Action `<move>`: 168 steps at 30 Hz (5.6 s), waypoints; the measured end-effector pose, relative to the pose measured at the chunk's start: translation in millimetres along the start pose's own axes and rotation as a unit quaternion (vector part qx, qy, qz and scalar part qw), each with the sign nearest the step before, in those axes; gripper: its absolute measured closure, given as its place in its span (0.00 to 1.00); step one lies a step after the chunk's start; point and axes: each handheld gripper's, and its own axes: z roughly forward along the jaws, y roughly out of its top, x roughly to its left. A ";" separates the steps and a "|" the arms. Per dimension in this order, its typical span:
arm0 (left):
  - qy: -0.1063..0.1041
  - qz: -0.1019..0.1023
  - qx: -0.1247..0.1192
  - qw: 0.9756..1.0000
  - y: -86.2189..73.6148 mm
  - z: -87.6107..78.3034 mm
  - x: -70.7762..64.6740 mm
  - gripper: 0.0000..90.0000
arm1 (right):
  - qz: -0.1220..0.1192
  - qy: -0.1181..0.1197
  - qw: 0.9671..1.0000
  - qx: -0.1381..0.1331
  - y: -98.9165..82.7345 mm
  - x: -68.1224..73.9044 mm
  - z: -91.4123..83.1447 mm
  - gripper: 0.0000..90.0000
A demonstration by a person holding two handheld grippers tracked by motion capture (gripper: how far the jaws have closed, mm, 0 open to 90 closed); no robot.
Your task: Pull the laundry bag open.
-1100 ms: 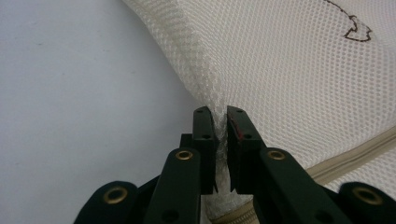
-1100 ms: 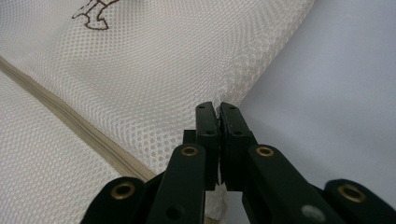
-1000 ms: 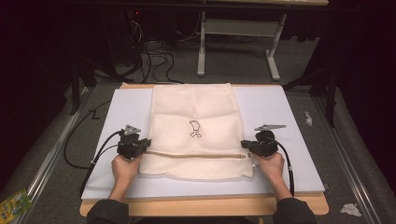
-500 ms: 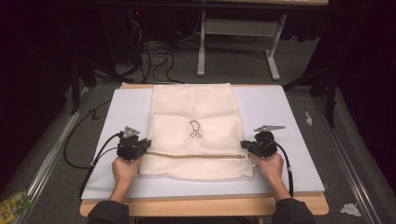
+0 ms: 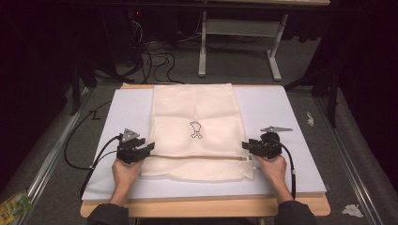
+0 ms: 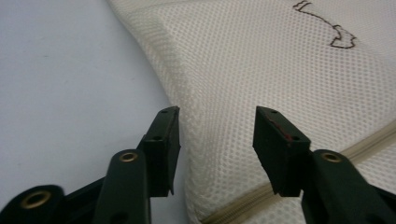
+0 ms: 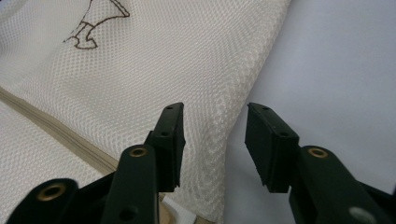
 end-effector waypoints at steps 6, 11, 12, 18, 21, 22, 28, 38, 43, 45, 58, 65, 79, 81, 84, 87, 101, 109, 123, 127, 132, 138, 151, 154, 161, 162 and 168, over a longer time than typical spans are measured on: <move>-0.009 0.015 -0.012 1.000 -5.6 -2.2 -10.0 0.48 | 0.026 -0.001 1.000 0.005 -1.9 -6.4 -4.3 0.58; -0.015 0.022 -0.019 0.999 -10.5 3.1 -16.9 0.46 | 0.043 0.012 0.999 0.022 -1.8 -11.7 -2.0 0.58; -0.017 0.020 -0.021 0.999 -11.2 5.0 -18.0 0.46 | 0.043 0.014 0.999 0.027 -1.2 -11.9 -0.7 0.58; -0.028 0.013 -0.012 0.999 -14.4 16.9 -22.5 0.45 | 0.075 0.031 0.994 0.068 3.8 -12.3 8.3 0.58; -0.030 0.019 -0.009 0.999 -16.2 19.8 -24.1 0.46 | 0.069 0.030 0.993 0.087 5.4 -10.4 10.6 0.58; -0.030 0.017 -0.012 0.999 -16.2 19.7 -24.0 0.46 | 0.067 0.029 0.993 0.091 5.9 -10.2 10.4 0.57; -0.030 0.016 0.004 0.999 -15.5 23.5 -24.4 0.46 | 0.073 0.044 0.989 0.120 8.0 -6.5 9.1 0.56; -0.022 0.033 0.020 0.999 -14.8 26.9 -28.5 0.46 | 0.069 0.075 0.985 0.141 14.9 6.8 22.1 0.57; -0.020 0.035 0.022 0.999 -14.7 27.5 -29.2 0.46 | 0.058 0.066 0.985 0.152 14.2 6.7 20.3 0.65; -0.019 0.036 0.022 0.999 -14.7 27.4 -29.4 0.46 | 0.046 0.063 0.985 0.154 15.0 9.3 21.9 0.66; -0.017 0.037 0.023 0.999 -14.3 27.6 -29.8 0.47 | 0.010 0.085 0.985 0.148 13.1 12.0 24.4 0.97; -0.024 0.031 0.020 0.999 -13.4 26.3 -29.4 0.48 | 0.014 0.098 0.988 0.115 15.9 8.8 11.1 0.98; -0.042 0.014 0.007 0.999 -4.2 12.6 -29.9 0.49 | 0.022 0.123 0.990 0.070 19.6 7.1 -3.8 0.98; -0.044 0.015 0.007 0.999 -3.2 11.6 -30.8 0.50 | 0.021 0.122 0.990 0.068 20.2 8.3 -4.3 0.98; -0.046 0.023 0.008 0.999 -0.3 11.2 -36.1 0.50 | 0.016 0.120 0.990 0.067 21.6 10.3 -5.5 0.98; -0.048 0.034 0.007 0.998 4.2 11.6 -43.3 0.50 | 0.012 0.119 0.991 0.062 24.6 12.5 -7.6 0.98; -0.082 0.071 -0.004 0.994 27.0 11.5 -79.9 0.52 | 0.002 0.119 0.992 0.050 30.7 19.4 -10.6 0.98; -0.099 0.079 0.004 0.992 30.6 18.7 -93.0 0.54 | -0.002 0.127 0.991 0.045 33.0 24.8 -11.0 0.98; -0.130 0.095 0.006 0.987 40.5 28.4 -118.8 0.57 | -0.016 0.133 0.990 0.038 40.9 37.5 -8.4 0.98; -0.140 0.101 0.009 0.985 42.7 31.0 -125.5 0.59 | -0.019 0.135 0.990 0.036 41.7 39.3 -7.0 0.98; -0.135 0.113 0.016 0.984 43.7 37.5 -132.5 0.61 | -0.020 0.134 0.990 0.036 41.8 41.0 -5.8 0.98; -0.147 0.121 0.013 0.982 45.7 35.7 -141.1 0.63 | -0.022 0.131 0.990 0.039 41.3 43.3 -3.4 0.98; -0.175 0.132 0.019 0.975 52.3 45.5 -167.7 0.66 | -0.024 0.132 0.990 0.033 41.5 47.9 0.0 0.98; -0.181 0.134 0.019 0.974 54.1 46.5 -171.5 0.65 | -0.022 0.133 0.990 0.034 41.5 49.1 0.3 0.98; -0.189 0.117 0.018 0.975 55.2 52.5 -173.1 0.63 | -0.018 0.134 0.991 0.026 38.7 47.6 2.0 0.98; -0.188 0.117 0.019 0.975 55.3 52.7 -173.7 0.63 | -0.017 0.134 0.991 0.026 37.9 47.4 2.3 0.98; -0.190 0.135 0.021 0.972 61.7 54.5 -189.5 0.63 | -0.015 0.133 0.991 0.025 36.5 47.2 2.8 0.98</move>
